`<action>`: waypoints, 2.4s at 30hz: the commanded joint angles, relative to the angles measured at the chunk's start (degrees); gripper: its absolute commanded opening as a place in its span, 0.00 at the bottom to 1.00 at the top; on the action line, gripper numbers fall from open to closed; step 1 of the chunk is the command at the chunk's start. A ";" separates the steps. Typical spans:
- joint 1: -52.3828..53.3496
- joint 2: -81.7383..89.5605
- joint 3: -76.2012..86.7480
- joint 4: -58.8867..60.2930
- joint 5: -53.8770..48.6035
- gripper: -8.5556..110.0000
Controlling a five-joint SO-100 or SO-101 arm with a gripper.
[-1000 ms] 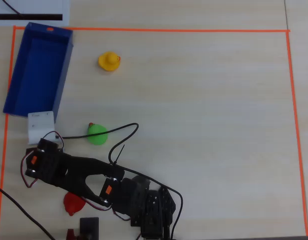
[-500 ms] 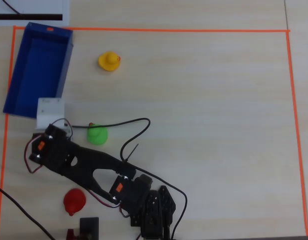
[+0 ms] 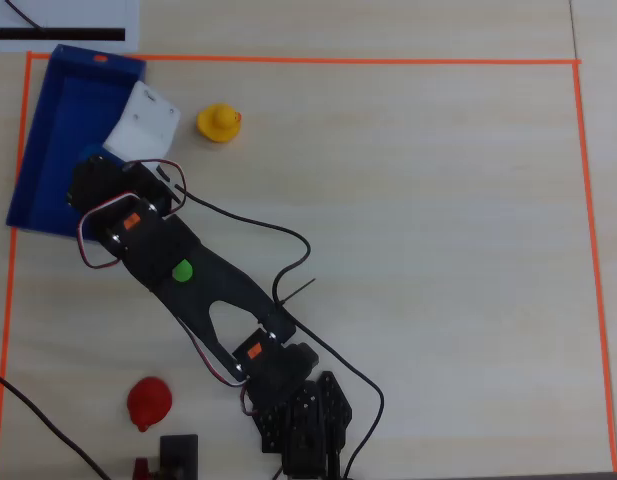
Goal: Grasp blue duck and put it into box.
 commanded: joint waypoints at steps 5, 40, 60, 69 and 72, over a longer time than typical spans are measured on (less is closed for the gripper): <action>-0.18 -14.94 -18.81 -1.76 0.53 0.07; 20.92 49.48 54.58 -3.60 -37.18 0.07; 37.71 101.69 100.55 17.93 -54.76 0.07; 35.51 101.69 100.55 18.02 -54.40 0.16; 35.51 101.69 100.55 18.02 -54.40 0.16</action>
